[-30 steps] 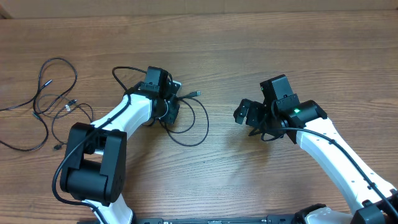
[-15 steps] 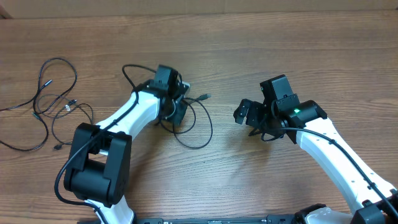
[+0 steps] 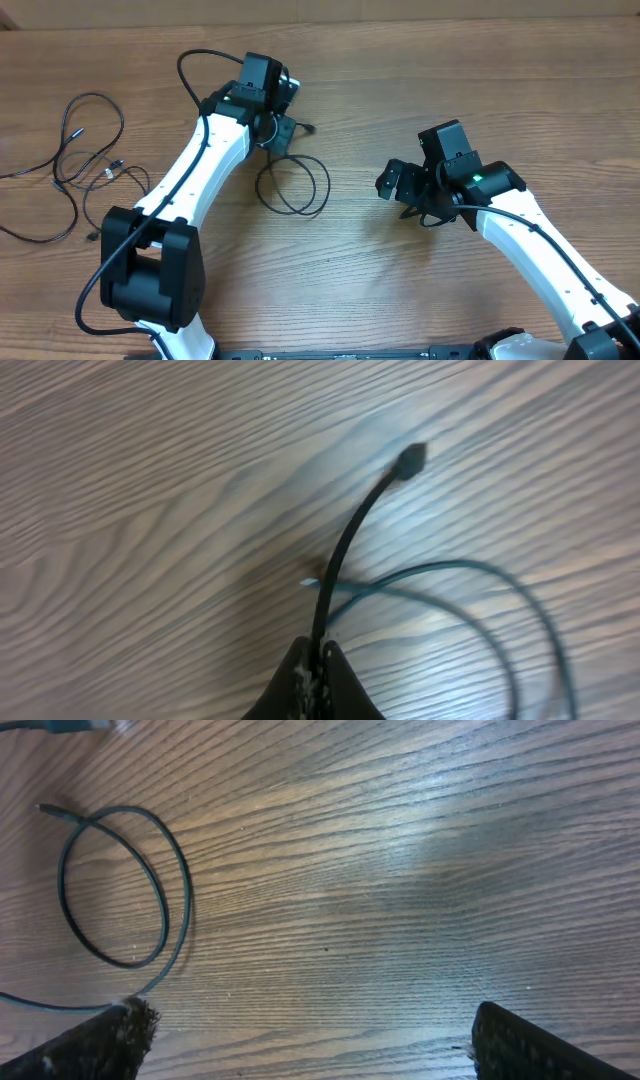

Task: Untangle cables
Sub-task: 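Drag the grasped cable to the far left with the left gripper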

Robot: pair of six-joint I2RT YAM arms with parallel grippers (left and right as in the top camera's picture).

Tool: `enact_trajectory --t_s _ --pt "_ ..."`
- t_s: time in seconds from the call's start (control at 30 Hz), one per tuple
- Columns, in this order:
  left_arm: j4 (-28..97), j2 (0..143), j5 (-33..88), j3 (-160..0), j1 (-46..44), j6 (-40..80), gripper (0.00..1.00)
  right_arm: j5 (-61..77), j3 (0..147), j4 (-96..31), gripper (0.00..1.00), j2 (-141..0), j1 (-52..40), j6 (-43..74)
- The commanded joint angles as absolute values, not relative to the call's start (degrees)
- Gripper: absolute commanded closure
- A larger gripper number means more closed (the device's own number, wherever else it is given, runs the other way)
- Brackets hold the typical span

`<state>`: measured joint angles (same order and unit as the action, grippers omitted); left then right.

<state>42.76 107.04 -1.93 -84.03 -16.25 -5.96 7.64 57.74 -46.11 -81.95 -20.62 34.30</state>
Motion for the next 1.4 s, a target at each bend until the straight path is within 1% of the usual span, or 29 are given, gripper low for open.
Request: enact_trajectory --t_s 0.0,0.2,0.53,1.13,1.2,1.27,1.3,1.33,1.37 --pt "43.8 106.1 -7.2 -85.1 -14.9 -4.5 0.96 7.5 58.1 -45.8 0.00 -81.4 -20.5 34.2" --pt "45.0 106.1 -5.4 -84.5 -14.1 -1.1 0.96 7.5 58.1 -45.8 0.00 -81.4 -20.5 34.2" --pt "44.3 108.3 4.4 -81.7 -14.7 -1.3 0.96 7.5 58.1 -45.8 0.00 -81.4 -20.5 34.2" --pt "42.0 110.3 5.1 -81.7 -15.8 -1.3 0.96 7.6 58.1 -45.7 0.00 -81.4 -20.5 34.2" --pt "42.3 110.1 9.1 -81.8 -15.8 -1.3 0.96 8.5 58.1 -45.3 0.00 -81.4 -20.5 34.2" --pt "42.7 109.8 19.3 -82.0 -15.8 -1.3 0.96 13.7 58.1 -43.1 0.00 -81.4 -20.6 31.9" --pt "42.6 109.7 22.0 -82.2 -15.8 -1.3 0.96 16.6 58.1 -41.8 0.00 -81.4 -20.6 29.9" --pt "42.6 109.7 28.3 -83.0 -15.8 -1.3 0.96 20.8 58.1 -39.9 0.00 -81.4 -20.6 27.8" --pt "42.6 109.7 30.6 -83.4 -15.8 -1.3 0.96 22.2 58.1 -39.2 0.00 -81.4 -20.6 27.0"
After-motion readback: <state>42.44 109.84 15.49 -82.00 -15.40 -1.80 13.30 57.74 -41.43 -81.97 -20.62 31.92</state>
